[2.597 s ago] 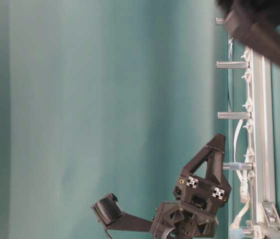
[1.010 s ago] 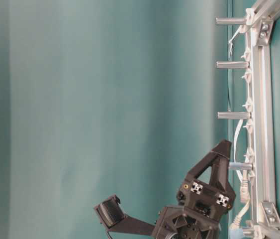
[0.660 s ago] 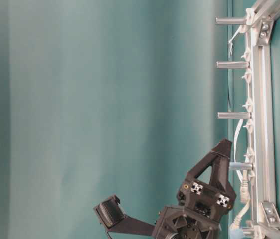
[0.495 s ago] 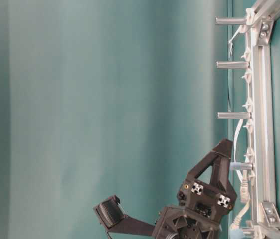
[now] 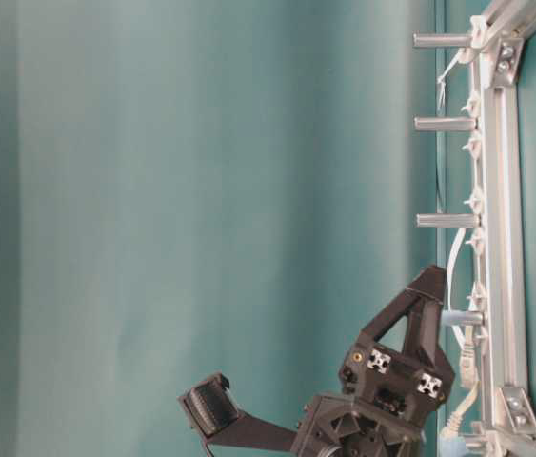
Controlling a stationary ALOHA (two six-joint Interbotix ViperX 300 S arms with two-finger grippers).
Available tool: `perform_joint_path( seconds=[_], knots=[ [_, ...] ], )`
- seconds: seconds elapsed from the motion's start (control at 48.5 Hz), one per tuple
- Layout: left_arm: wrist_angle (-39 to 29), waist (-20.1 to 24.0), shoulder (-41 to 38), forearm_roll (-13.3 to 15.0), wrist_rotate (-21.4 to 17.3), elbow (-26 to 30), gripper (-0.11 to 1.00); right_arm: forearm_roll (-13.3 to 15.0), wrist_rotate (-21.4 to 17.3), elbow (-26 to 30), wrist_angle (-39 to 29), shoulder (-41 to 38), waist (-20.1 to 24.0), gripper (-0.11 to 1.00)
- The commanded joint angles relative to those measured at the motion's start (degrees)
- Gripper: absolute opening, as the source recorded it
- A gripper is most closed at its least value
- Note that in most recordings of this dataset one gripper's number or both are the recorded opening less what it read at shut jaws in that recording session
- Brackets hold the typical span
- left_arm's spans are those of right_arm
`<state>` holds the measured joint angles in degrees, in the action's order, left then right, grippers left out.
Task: Insert the wire through the string loop located on the right side.
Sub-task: 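Close the right gripper on the USB cable just behind the plug, then lift the cable with the right gripper and move it toward the frame's right corner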
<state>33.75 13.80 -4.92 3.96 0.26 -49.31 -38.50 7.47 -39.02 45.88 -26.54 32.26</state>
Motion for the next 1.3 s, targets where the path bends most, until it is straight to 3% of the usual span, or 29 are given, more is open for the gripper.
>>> perform_joint_path(
  seconds=[0.0,0.474,0.701,0.845,1.278],
  knots=[
    [0.3,-0.3,1.6,-0.2,0.2,0.5,0.67,-0.6,0.6,-0.1,-0.3,1.4,-0.5,0.11],
    [-0.1,-0.3,1.6,-0.2,0.2,0.4,0.67,-0.6,1.9,-0.2,-1.8,3.5,-1.0,0.11],
    [-1.6,-0.3,1.6,-0.2,0.2,0.4,0.67,-0.9,11.1,-0.9,-6.1,11.0,-1.9,0.11],
    [-1.6,-0.3,1.6,-0.2,0.2,0.6,0.67,-2.7,14.9,-0.9,-9.1,14.5,-2.8,0.11],
    [-1.6,-0.3,1.6,-0.1,0.2,0.5,0.67,-3.6,15.4,-0.9,-11.6,15.0,-2.9,0.11]
  ],
)
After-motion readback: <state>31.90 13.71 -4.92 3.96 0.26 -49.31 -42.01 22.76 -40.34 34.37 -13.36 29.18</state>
